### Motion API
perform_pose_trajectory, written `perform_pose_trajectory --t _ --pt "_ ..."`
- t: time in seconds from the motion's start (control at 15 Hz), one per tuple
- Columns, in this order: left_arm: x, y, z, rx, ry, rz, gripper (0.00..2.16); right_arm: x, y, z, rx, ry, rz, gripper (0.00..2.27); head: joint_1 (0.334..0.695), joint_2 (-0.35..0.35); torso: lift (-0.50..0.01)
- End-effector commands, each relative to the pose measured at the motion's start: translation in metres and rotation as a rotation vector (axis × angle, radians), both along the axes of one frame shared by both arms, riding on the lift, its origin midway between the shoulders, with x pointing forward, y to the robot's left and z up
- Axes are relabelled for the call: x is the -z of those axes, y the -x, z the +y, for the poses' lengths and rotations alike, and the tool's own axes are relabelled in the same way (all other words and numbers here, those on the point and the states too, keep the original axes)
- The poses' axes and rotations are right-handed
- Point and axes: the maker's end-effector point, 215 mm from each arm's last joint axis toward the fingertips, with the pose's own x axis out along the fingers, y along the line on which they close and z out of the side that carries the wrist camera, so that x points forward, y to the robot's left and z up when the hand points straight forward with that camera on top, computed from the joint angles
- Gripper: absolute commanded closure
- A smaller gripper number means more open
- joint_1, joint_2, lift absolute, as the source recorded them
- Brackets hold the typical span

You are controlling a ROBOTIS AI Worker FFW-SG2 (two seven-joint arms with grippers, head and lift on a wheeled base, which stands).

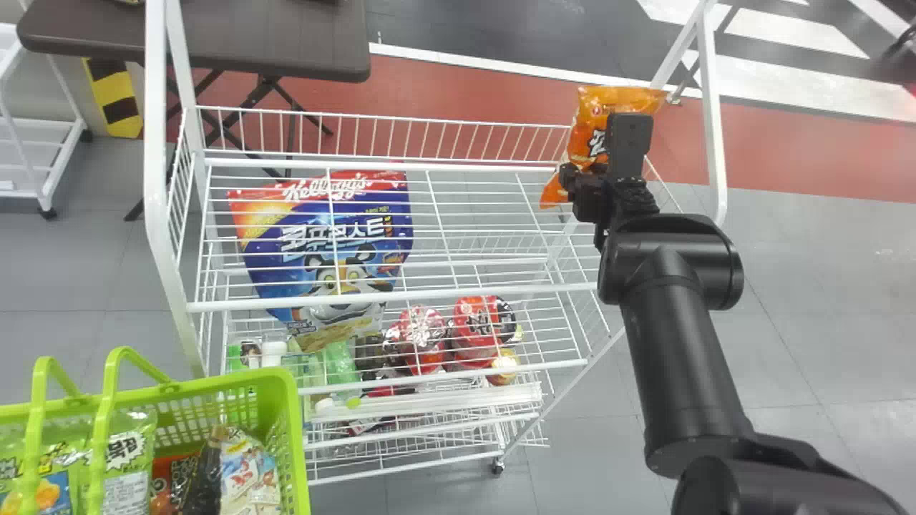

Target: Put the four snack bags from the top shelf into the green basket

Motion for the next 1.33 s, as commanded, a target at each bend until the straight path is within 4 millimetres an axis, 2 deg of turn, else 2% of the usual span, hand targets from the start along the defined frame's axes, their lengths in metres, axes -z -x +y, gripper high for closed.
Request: perform_pose_trajectory --t 0.0,0.13,0.2,0.4,0.53,0.6,0.67,0.8,0.87,0.93,1.07,1.13,1.27 --pt "-0.002 0.001 0.0 0.005 0.008 -0.002 2.15 -0.002 0.01 0.001 0.0 -0.013 -0.023 2.26 0.695 -0.284 0.0" --pt "-0.002 0.001 0.0 0.004 0.007 -0.002 2.15 -0.015 0.026 0.007 -0.011 -0.054 -0.07 2.26 0.695 -0.286 0.0" --pt "-0.002 0.0 0.0 0.003 0.008 -0.003 2.15 -0.024 0.039 0.017 -0.031 -0.081 -0.092 2.26 0.695 -0.286 0.0" --pt "-0.002 -0.002 0.0 0.004 0.006 -0.006 2.15 -0.065 0.092 0.084 -0.163 -0.162 -0.16 2.26 0.695 -0.274 0.0" --pt "-0.002 -0.002 -0.002 0.01 0.007 -0.006 2.15 -0.089 0.135 0.14 -0.278 -0.249 -0.171 2.26 0.695 -0.224 0.0" --pt "-0.002 -0.003 -0.002 0.01 0.006 -0.007 2.15 -0.09 0.161 0.177 -0.359 -0.326 -0.145 2.26 0.695 -0.197 0.0" --pt "-0.001 -0.003 -0.003 0.012 0.003 -0.004 2.15 -0.089 0.187 0.212 -0.434 -0.404 -0.111 2.26 0.695 -0.166 0.0" --pt "-0.002 -0.003 -0.004 0.014 0.006 0.001 2.15 -0.064 0.238 0.277 -0.57 -0.566 0.019 2.26 0.695 -0.087 0.0" --pt "-0.002 -0.004 -0.004 0.014 0.007 0.001 2.15 -0.053 0.263 0.306 -0.629 -0.65 0.087 2.26 0.695 -0.009 0.0" --pt "-0.002 -0.004 -0.004 0.014 0.007 0.005 2.15 -0.04 0.289 0.335 -0.69 -0.725 0.17 2.26 0.695 0.033 0.0" --pt "-0.001 -0.004 -0.003 0.013 0.004 0.006 2.15 -0.029 0.331 0.374 -0.787 -0.834 0.276 2.26 0.695 0.138 0.0" --pt "-0.001 -0.004 -0.003 0.013 0.003 0.006 2.15 -0.024 0.354 0.391 -0.832 -0.892 0.346 2.26 0.695 0.227 0.0" --pt "-0.001 -0.004 -0.004 0.013 0.005 0.005 2.15 -0.018 0.392 0.411 -0.885 -0.979 0.48 2.26 0.695 0.306 0.0"
